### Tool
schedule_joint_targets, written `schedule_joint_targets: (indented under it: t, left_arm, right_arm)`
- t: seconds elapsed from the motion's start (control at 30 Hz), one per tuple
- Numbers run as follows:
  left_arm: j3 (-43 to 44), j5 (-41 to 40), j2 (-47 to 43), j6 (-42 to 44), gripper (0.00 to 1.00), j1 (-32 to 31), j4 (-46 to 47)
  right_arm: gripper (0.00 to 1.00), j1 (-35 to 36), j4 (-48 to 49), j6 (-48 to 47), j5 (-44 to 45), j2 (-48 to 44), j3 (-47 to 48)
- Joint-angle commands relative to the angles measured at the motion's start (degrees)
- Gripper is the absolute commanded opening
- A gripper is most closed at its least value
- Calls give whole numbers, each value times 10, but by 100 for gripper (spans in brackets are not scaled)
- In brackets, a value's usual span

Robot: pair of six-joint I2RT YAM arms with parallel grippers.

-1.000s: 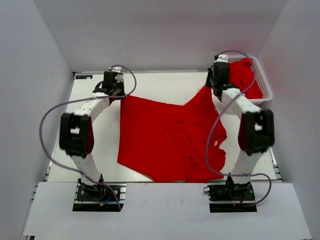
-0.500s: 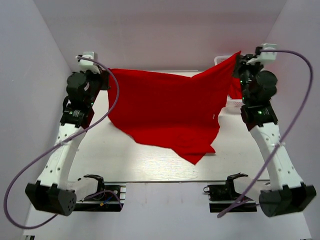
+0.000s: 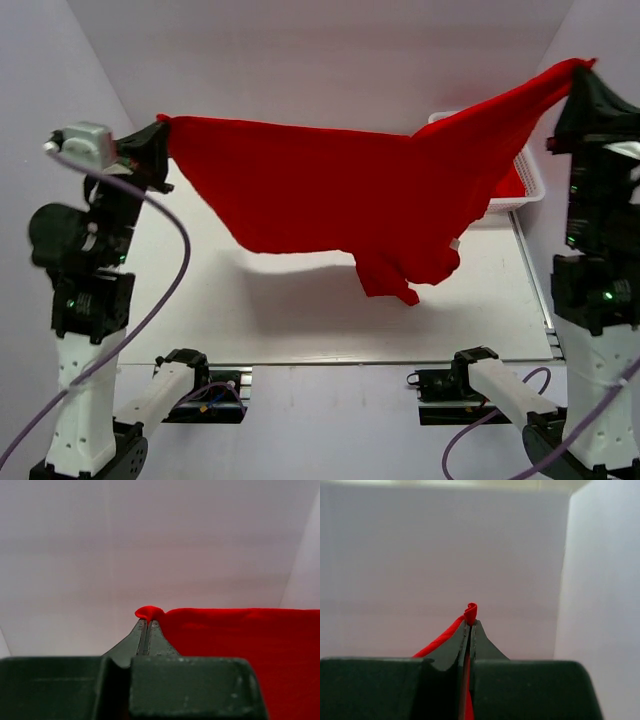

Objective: Fold and stack the t-shirts
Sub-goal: Flatten out the tshirt

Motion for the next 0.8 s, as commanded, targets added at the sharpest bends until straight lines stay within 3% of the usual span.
schedule_joint_targets:
  t: [0.0, 0.2, 0.3, 0.47, 0.6, 0.77]
  left_arm:
    - [54, 26, -21, 16, 0, 5, -15]
    - [170, 96, -21, 36, 0, 5, -52]
    - [196, 87, -21, 43, 0, 5, -58]
    - [211, 61, -9, 43, 0, 5, -58]
    - [175, 67, 14, 30, 0, 5, -38]
    - [88, 7, 54, 18, 0, 5, 6]
  right_arm:
    - [0, 0, 19, -47, 4, -18, 71]
    - [0, 0, 3, -62, -30, -6, 196]
    - [0, 0, 3, -58, -67, -4, 229]
    - [0, 0, 29, -78, -53, 17, 258]
    - [0, 1, 43, -92, -47, 38, 217]
    - [0, -2, 85, -94, -8, 109, 109]
